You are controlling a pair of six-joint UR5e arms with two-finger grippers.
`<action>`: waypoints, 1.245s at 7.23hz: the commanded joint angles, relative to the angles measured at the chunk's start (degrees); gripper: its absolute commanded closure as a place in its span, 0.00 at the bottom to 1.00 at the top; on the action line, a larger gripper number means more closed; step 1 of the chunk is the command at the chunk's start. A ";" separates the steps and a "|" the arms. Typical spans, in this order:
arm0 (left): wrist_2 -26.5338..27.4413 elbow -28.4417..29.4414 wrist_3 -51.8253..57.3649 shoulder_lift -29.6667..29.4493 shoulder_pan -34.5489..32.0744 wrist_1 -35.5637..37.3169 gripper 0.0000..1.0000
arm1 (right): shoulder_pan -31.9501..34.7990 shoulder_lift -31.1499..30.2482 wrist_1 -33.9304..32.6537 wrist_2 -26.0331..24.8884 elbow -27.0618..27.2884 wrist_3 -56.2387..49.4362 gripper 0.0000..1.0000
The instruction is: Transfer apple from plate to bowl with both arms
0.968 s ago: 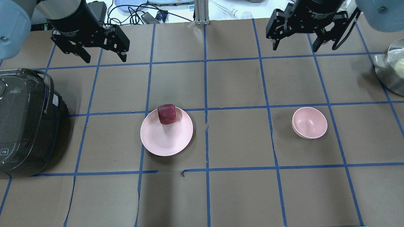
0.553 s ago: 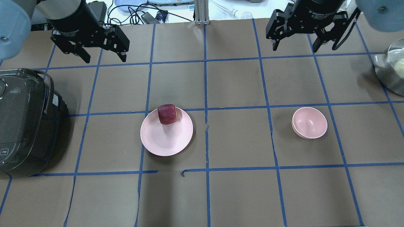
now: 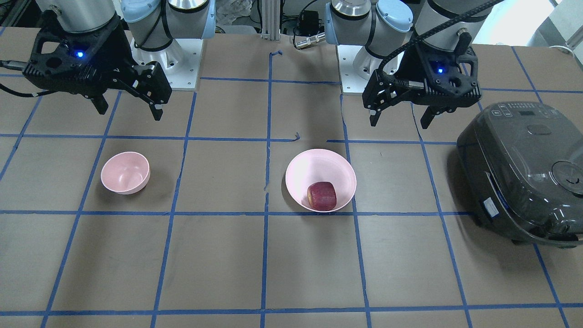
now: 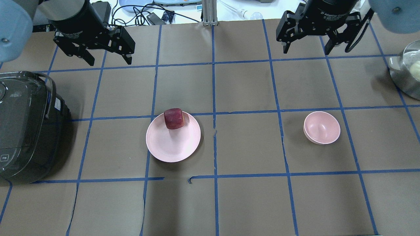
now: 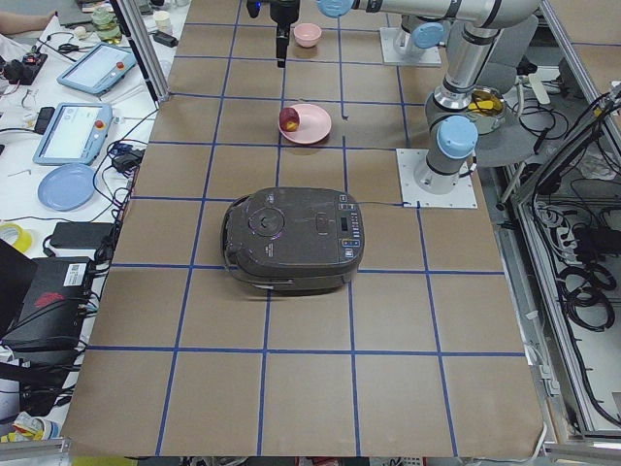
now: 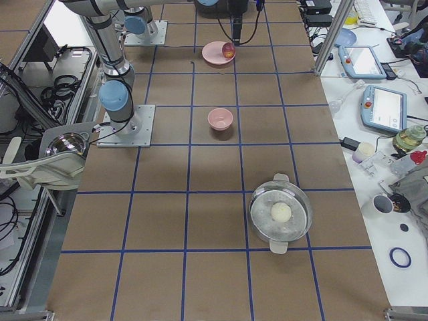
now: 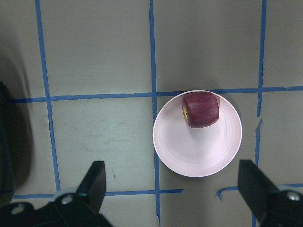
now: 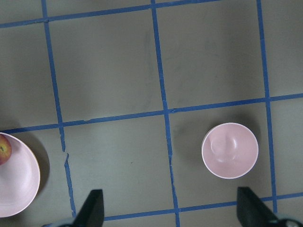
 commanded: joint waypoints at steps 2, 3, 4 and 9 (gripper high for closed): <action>-0.82 -4.49 -2.81 -1.85 -0.35 5.49 0.00 | -4.68 0.65 -0.46 -0.07 2.51 -7.12 0.00; -4.83 -6.42 -7.27 -4.04 -2.27 8.41 0.00 | -8.98 0.65 -0.55 0.54 5.13 -11.07 0.00; -5.22 -8.88 -10.36 -7.19 -4.37 15.05 0.00 | -13.80 0.83 -4.03 0.63 10.21 -15.64 0.00; -3.99 -17.25 -18.30 -18.37 -7.56 27.34 0.00 | -23.52 7.49 -49.38 1.25 43.46 -26.23 0.04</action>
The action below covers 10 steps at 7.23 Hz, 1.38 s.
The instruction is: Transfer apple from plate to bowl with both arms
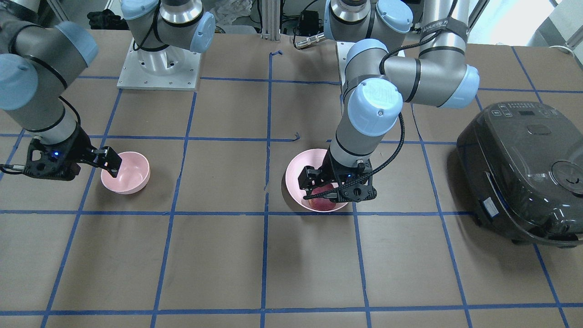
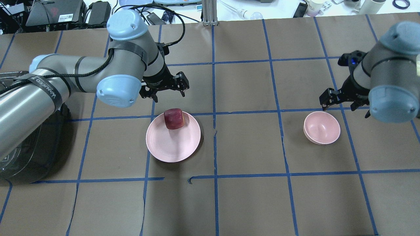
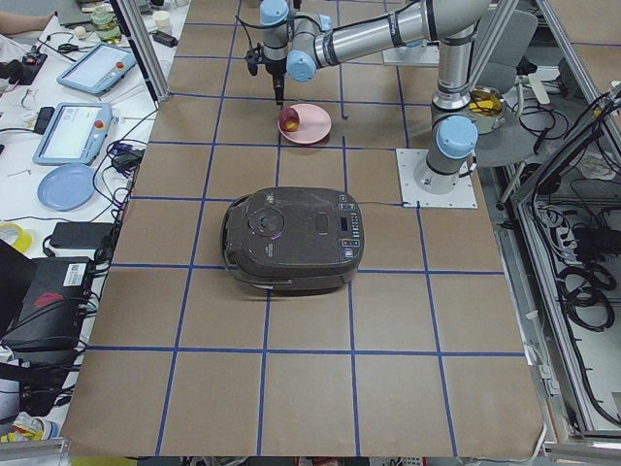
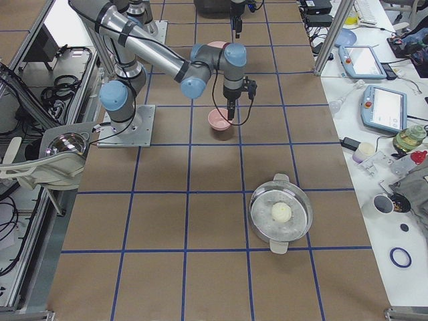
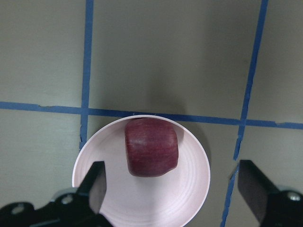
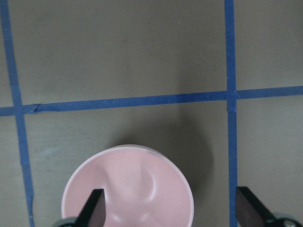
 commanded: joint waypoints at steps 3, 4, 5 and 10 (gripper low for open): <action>1.39 -2.76 -0.38 -6.21 -0.47 0.67 0.00 | -1.22 2.72 -8.23 0.63 6.75 -2.02 0.77; 1.39 -2.68 -0.38 -7.54 -0.48 1.45 0.00 | -1.56 2.63 -8.32 0.63 6.66 -2.02 0.90; 1.48 -2.59 -0.29 -8.25 -0.48 2.16 0.03 | -2.79 2.63 -8.32 0.71 6.66 -2.98 0.99; 1.39 -2.68 1.47 -7.64 -0.65 1.99 0.82 | -2.80 2.46 4.70 7.11 -3.13 -1.77 1.00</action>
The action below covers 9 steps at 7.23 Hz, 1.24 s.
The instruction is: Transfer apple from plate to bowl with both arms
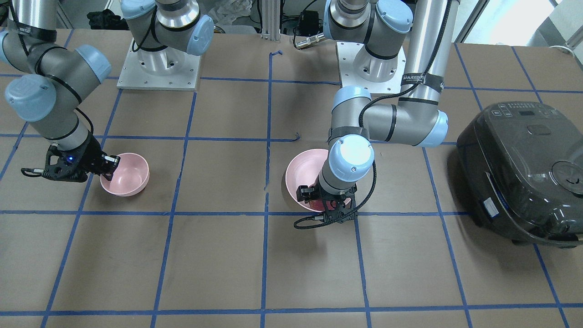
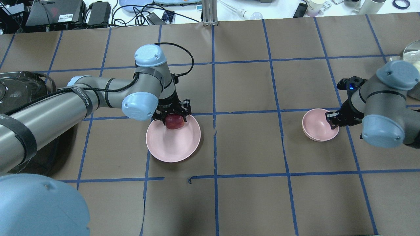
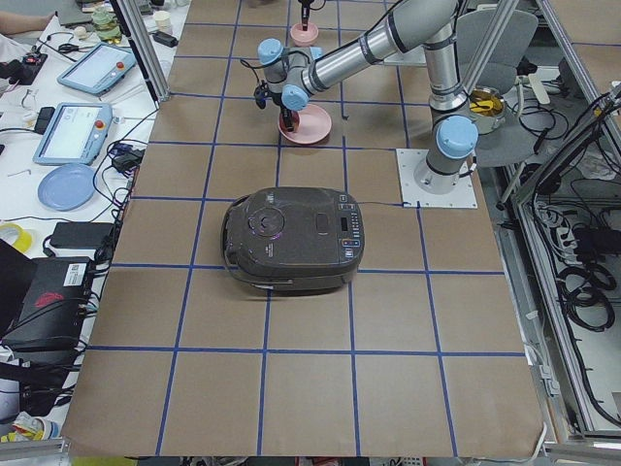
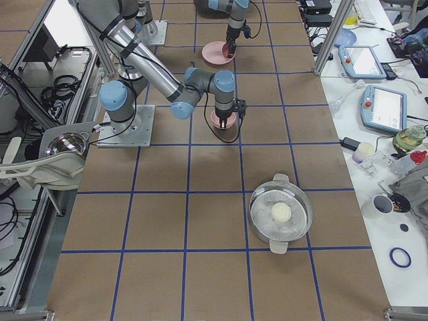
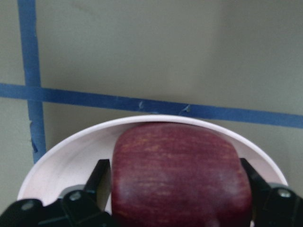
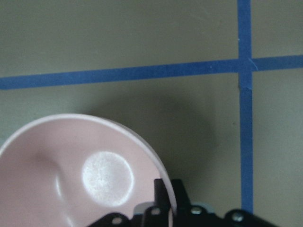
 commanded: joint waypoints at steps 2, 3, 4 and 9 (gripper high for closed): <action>0.03 0.33 0.07 1.73 -0.37 0.34 0.95 | 3.14 0.24 9.33 3.99 -7.13 5.35 1.00; 0.30 0.33 0.15 2.43 -0.11 0.26 0.99 | 6.47 0.32 9.16 3.91 -7.48 10.33 1.00; 0.21 0.50 0.07 3.23 -0.11 0.34 0.99 | 10.42 0.24 8.98 4.00 -7.31 15.25 1.00; 0.12 0.77 0.15 7.62 -0.11 -0.71 1.00 | 23.64 1.38 -7.51 5.93 2.60 22.86 1.00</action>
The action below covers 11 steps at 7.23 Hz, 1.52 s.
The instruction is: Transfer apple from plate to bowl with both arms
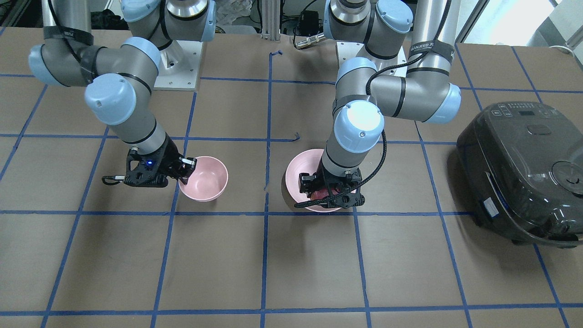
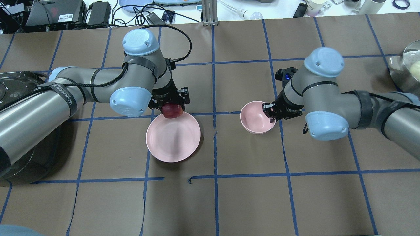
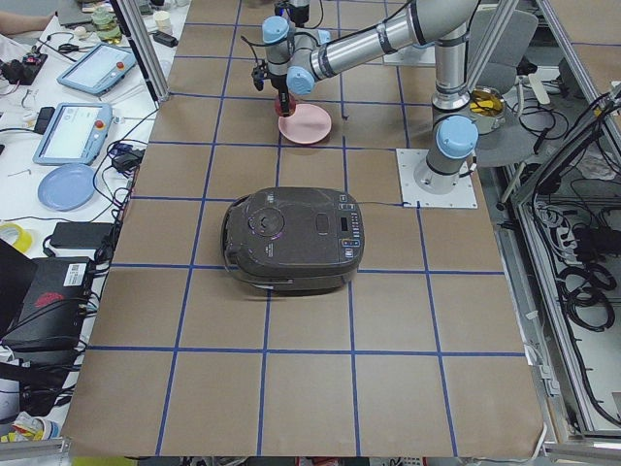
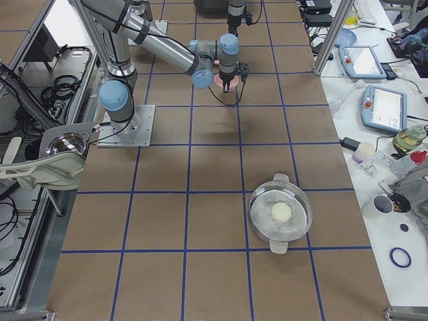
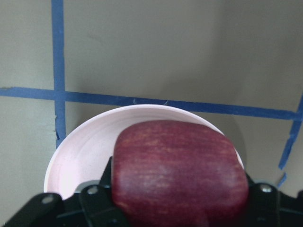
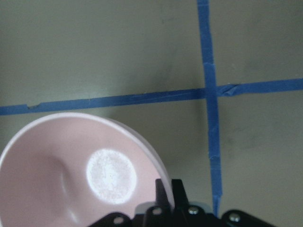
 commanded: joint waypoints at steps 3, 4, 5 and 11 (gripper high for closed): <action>-1.00 -0.19 -0.88 -0.29 -0.50 -0.03 1.00 | 1.11 0.30 -5.38 1.12 4.57 -0.55 0.01; -3.62 0.16 -0.89 0.39 -1.81 0.15 1.00 | 1.03 0.21 -5.20 1.12 4.31 0.32 0.00; -4.43 0.25 -2.63 0.40 -4.08 0.32 1.00 | 0.85 -0.40 -5.38 0.08 2.92 0.07 0.00; -8.30 5.26 -17.47 -1.00 -17.62 3.56 1.00 | -7.32 -7.41 28.93 -11.62 -22.02 -2.92 0.00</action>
